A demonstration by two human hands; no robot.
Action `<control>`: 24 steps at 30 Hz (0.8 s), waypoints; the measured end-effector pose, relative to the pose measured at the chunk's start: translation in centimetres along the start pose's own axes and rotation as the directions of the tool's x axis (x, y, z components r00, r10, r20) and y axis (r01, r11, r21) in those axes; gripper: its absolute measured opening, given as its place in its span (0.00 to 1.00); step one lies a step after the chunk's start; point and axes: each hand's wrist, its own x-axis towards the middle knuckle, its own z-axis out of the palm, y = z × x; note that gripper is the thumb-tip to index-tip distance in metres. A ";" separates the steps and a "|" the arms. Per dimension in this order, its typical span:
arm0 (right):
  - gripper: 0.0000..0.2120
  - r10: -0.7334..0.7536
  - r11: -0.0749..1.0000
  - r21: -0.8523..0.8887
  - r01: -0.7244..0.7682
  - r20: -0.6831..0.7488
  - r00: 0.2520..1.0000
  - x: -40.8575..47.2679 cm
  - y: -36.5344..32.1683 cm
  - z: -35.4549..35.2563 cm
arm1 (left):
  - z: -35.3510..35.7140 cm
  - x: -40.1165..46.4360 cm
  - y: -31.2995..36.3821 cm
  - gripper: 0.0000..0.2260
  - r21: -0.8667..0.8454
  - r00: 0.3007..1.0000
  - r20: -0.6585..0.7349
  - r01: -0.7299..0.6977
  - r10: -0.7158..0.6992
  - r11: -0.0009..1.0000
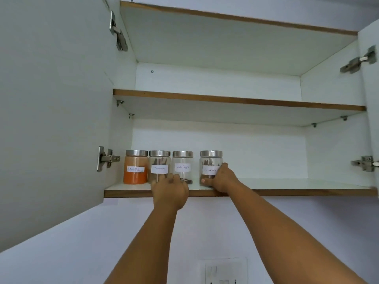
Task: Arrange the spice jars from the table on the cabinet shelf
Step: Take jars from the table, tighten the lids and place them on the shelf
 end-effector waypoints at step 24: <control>0.43 0.072 0.977 -0.208 -0.054 0.078 0.994 4.6 0.4 2.3 | 1.2 1.2 -0.4 0.20 0.084 0.999 0.004 -0.041 0.041 0.996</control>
